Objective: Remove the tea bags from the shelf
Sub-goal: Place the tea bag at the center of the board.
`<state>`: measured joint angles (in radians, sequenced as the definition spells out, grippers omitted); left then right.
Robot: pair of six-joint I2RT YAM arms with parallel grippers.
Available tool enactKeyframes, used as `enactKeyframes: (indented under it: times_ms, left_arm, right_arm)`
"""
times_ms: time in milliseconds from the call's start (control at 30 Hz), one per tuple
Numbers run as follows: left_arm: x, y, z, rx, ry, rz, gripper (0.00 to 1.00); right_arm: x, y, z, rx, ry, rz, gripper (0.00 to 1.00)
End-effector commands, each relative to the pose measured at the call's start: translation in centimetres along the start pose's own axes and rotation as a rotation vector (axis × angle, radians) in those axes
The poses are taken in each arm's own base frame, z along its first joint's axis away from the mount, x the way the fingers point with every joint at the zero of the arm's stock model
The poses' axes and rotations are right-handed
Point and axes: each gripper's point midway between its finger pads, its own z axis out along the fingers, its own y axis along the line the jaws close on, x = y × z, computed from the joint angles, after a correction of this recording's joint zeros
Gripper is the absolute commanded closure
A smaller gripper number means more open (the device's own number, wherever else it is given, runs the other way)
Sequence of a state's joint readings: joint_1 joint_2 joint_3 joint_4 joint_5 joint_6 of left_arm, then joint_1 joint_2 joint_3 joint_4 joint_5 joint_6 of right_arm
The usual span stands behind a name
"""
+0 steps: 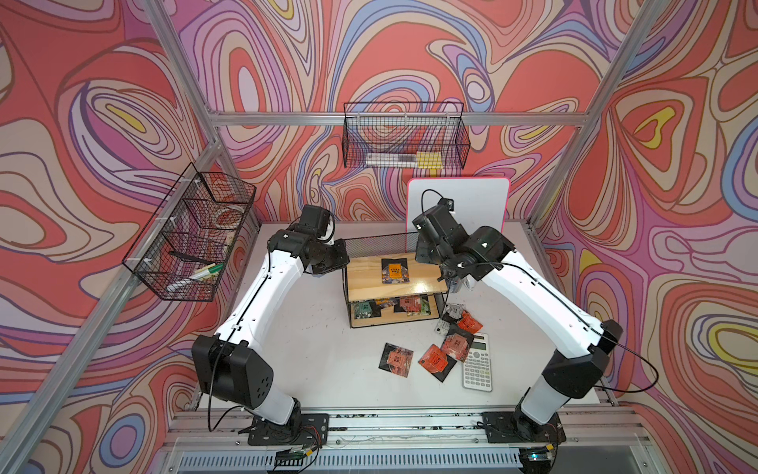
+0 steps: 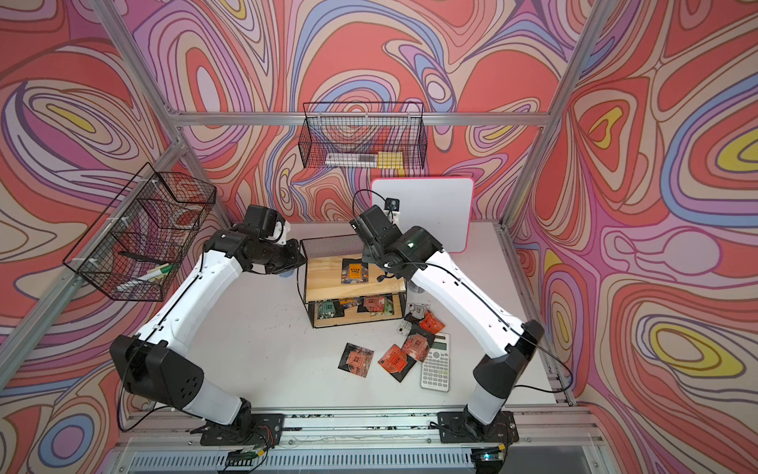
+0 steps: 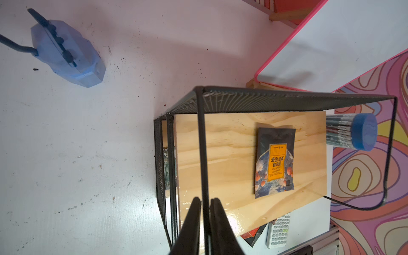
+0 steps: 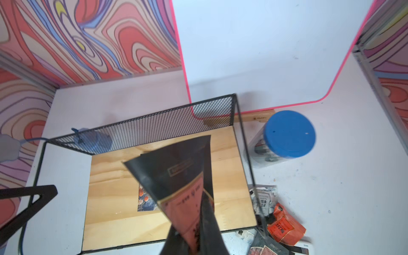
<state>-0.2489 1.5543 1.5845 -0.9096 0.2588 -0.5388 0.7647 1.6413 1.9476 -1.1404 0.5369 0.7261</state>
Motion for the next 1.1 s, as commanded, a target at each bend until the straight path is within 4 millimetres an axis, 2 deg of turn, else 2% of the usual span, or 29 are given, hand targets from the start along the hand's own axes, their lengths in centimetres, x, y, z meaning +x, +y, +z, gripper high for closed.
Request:
enactKeyframes:
  times_ms: [0, 167, 267, 500, 567, 733, 867, 1067]
  left_arm:
    - [0.0, 0.5, -0.2, -0.022, 0.001, 0.002, 0.85]
    - [-0.1, 0.4, -0.2, -0.020, 0.002, 0.003, 0.85]
    - [-0.2, 0.4, -0.2, -0.020, 0.001, 0.003, 0.85]
    - [-0.2, 0.4, -0.1, -0.020, 0.003, 0.004, 0.85]
    - [-0.2, 0.4, 0.0, -0.022, 0.004, 0.005, 0.85]
    - [-0.3, 0.4, 0.0, -0.022, 0.004, 0.005, 0.85]
    - [-0.3, 0.4, 0.1, -0.021, 0.006, 0.003, 0.85]
    - [-0.3, 0.3, 0.1, -0.021, 0.005, 0.002, 0.85]
  right_arm:
    - [-0.2, -4.7, 0.4, 0.144, -0.042, 0.098, 0.95]
    - [3.6, -12.1, 2.3, 0.203, 0.067, 0.330, 0.95]
    - [7.0, -14.3, 4.0, 0.198, 0.143, 0.404, 0.95]
    - [16.3, -14.6, 9.0, 0.160, 0.376, 0.453, 0.89]
    - [18.2, -14.5, 10.0, 0.152, 0.415, 0.469, 0.89]
    - [19.4, -14.7, 11.2, 0.160, 0.430, 0.474, 0.86]
    - [20.5, -15.2, 11.9, 0.191, 0.461, 0.448, 0.76]
    - [21.7, -15.6, 12.6, 0.214, 0.486, 0.437, 0.68]
